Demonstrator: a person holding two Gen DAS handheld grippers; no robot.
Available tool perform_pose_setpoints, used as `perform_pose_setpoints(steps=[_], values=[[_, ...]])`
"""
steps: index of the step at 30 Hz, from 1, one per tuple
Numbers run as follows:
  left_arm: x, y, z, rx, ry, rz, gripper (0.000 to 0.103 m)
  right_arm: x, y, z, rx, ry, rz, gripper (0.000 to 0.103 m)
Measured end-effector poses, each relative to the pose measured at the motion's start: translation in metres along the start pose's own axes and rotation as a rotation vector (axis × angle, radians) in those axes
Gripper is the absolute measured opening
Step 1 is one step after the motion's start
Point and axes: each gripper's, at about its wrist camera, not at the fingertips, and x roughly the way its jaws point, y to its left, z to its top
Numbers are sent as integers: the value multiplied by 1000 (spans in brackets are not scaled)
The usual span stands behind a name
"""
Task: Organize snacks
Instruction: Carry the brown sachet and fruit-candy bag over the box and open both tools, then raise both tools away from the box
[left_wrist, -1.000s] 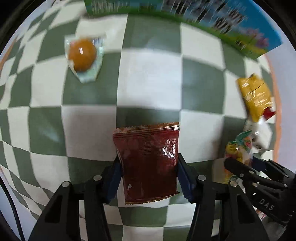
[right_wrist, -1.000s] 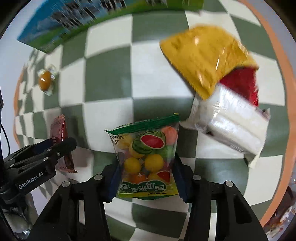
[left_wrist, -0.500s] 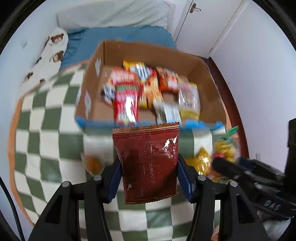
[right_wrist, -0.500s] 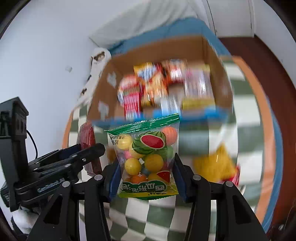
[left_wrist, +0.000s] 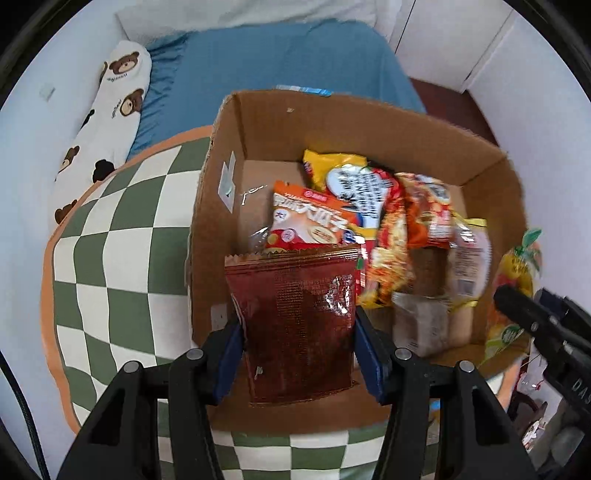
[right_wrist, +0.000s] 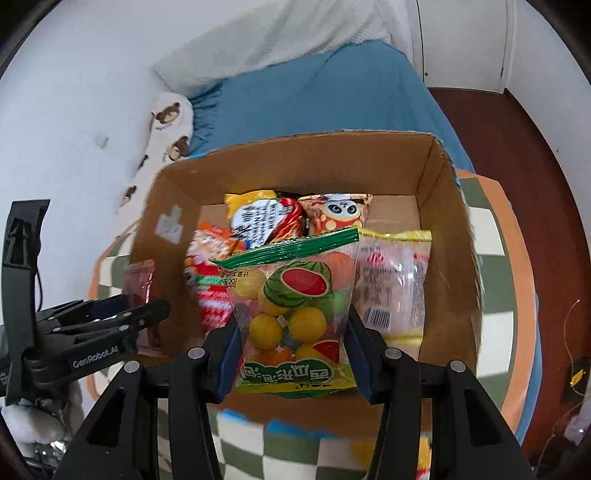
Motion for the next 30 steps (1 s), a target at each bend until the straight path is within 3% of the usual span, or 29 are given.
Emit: perform_pose_setpoints(steps=[7,8,9,10,11,14,23,30], values=[[35,11,14,-25,68,7,54,48,-9,31,32,80,-13,55],[39,11,15,-28,72,1,58,59,-12,35,47,105,-18,69],[42,11,16,-29,67,-8,70,65,-14,37,48,116,-22,92],[43,10,17,-25,65,-11,76,70,-15,39,44,123,-33,96],[45,7,18,-22,72,-6,84,76,-17,41,38,127,-53,96],[49,1,22,-26,78,3,92,80,-20,42,27,133,-65,96],[43,-4,32,-34,47,43,92,65,-28,37,13,100,-123,97],[20,-16,24,-30,-26,38,92,40,-33,22,-5,54,-166,97]])
